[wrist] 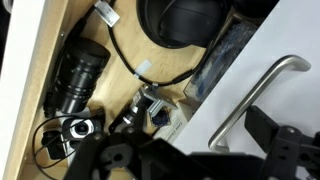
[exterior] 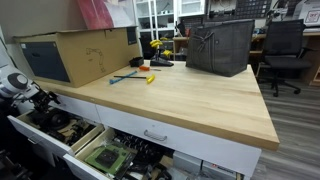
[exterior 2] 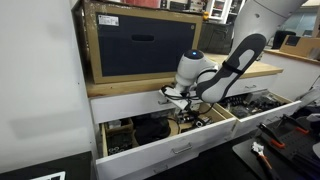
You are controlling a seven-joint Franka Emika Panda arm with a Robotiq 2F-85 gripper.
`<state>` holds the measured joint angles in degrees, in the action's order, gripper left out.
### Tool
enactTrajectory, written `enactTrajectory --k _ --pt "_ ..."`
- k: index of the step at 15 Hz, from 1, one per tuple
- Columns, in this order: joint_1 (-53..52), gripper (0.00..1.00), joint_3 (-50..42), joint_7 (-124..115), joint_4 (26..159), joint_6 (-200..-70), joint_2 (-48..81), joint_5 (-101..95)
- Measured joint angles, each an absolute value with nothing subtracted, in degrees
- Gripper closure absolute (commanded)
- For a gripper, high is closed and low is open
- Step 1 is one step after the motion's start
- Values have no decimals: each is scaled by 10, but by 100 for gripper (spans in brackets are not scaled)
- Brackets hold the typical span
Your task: Pull the top drawer on the left
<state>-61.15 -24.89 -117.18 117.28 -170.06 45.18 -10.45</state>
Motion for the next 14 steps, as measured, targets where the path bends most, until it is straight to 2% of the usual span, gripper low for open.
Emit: enactTrajectory --k 7,14 --pt "-736 0 -350 -1231 1176 -1714 508 -24" --pt "-748 0 -352 -1229 1172 -1729 543 49"
